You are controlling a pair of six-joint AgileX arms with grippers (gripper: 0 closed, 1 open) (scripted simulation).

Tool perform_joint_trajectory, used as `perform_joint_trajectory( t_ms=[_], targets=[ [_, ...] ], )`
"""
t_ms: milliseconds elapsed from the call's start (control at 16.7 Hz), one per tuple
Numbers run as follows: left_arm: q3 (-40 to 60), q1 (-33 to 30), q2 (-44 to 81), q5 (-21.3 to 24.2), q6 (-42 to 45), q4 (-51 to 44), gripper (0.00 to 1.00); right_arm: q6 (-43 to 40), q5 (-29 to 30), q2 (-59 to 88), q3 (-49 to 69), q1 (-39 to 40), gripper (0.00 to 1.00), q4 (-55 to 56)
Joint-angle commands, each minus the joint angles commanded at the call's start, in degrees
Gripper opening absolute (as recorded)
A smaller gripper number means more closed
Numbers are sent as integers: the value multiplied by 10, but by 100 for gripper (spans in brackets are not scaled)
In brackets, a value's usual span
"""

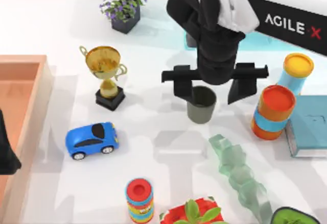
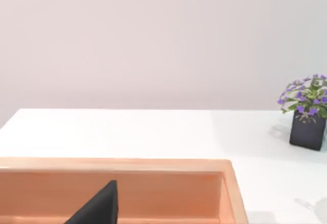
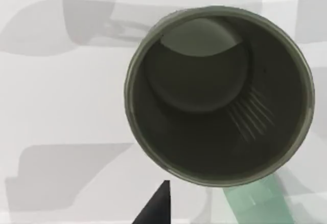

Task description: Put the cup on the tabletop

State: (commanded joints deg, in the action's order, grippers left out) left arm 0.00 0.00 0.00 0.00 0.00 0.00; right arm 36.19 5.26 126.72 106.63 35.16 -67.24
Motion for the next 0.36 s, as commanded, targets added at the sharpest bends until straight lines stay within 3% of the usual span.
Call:
perform_joint_trajectory(
  t_ms=[360],
  targets=[
    [0,0,0,0,0,0,100,0,0,0,0,0,100,0]
  ],
)
